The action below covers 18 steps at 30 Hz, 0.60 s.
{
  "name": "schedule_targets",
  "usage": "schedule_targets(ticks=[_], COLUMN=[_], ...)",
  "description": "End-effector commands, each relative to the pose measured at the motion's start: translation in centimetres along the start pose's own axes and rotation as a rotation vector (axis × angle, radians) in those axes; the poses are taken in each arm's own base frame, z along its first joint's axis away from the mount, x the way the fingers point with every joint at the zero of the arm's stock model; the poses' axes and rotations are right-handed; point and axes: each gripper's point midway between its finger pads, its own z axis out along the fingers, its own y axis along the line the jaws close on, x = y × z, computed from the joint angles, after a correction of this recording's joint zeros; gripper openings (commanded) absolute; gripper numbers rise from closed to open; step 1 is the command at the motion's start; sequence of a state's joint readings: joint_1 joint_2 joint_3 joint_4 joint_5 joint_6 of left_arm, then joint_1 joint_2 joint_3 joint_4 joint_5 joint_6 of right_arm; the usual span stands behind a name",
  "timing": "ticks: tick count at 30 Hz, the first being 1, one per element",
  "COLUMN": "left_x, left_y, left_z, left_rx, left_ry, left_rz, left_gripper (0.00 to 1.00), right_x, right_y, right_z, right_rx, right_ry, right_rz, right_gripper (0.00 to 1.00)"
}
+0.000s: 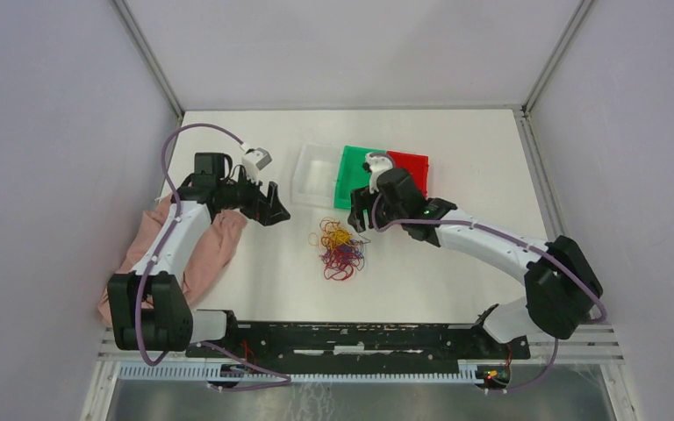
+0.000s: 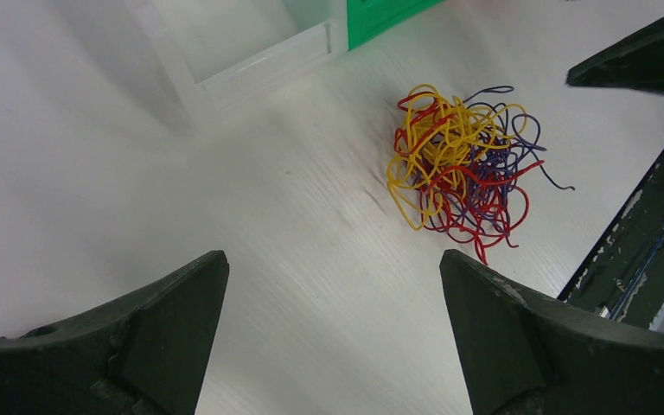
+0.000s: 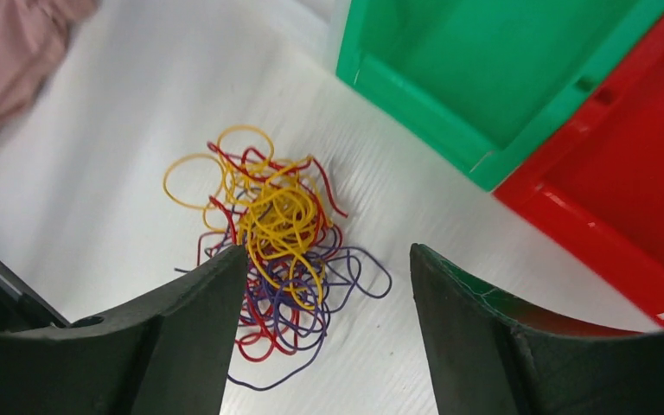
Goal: Untangle the cables
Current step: Move the cable to the center of the board.
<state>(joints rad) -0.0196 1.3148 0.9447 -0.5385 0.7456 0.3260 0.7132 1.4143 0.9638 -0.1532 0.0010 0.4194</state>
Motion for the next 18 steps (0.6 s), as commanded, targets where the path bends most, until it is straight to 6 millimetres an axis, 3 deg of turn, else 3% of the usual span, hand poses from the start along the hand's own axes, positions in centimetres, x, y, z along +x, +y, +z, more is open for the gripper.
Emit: schedule_targets(ticks=[1, 8, 14, 18], left_x=[-0.7, -0.3, -0.7, -1.4], left_y=[-1.4, -1.5, -2.3, -3.5], left_z=[-0.7, -0.5, -0.3, 0.7], left_rx=[0.047, 0.036, 0.043, 0.061], left_ry=[-0.034, -0.020, -0.029, -0.028], left_rz=[0.070, 0.078, 0.088, 0.098], left_gripper=[0.99, 0.99, 0.99, 0.99], right_x=[2.2, 5.8, 6.9, 6.6], right_y=[1.4, 3.1, 3.9, 4.9], right_z=[1.3, 3.0, 3.3, 3.4], right_rx=[-0.022, -0.101, -0.156, -0.176], right_ry=[0.074, 0.225, 0.254, 0.288], right_rz=[-0.052, -0.065, -0.067, -0.080], right_gripper=[0.74, 0.58, 0.49, 0.31])
